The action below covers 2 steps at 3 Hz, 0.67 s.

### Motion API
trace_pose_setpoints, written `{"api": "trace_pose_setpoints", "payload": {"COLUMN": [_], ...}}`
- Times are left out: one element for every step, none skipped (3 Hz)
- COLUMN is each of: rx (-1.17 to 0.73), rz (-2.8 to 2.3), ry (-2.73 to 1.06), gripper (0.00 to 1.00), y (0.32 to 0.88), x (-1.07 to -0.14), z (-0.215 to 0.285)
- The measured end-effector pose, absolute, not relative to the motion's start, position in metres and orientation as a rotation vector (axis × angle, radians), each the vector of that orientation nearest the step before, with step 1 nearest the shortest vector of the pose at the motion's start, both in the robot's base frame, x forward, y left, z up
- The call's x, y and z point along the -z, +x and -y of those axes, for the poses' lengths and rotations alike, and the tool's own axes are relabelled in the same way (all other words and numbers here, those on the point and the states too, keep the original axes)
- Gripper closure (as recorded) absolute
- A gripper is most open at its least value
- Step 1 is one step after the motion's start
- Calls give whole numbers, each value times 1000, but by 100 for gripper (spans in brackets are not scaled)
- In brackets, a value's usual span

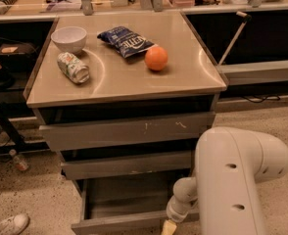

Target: Open bottom drawer

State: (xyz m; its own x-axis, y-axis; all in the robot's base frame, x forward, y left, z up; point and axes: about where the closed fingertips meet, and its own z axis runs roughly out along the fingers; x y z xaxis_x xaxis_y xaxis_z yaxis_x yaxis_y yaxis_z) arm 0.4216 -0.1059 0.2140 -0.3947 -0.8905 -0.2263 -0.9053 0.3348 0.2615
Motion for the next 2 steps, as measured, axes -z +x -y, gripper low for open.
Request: {"api": "trace_pose_setpoints", "payload": {"rx": [-549,-559], "rz": [-2568,-2611], "ry": [-1716,-1724], "gripper": [0,0], "y": [422,413], "x": [-192,-173], "z": [108,113]}}
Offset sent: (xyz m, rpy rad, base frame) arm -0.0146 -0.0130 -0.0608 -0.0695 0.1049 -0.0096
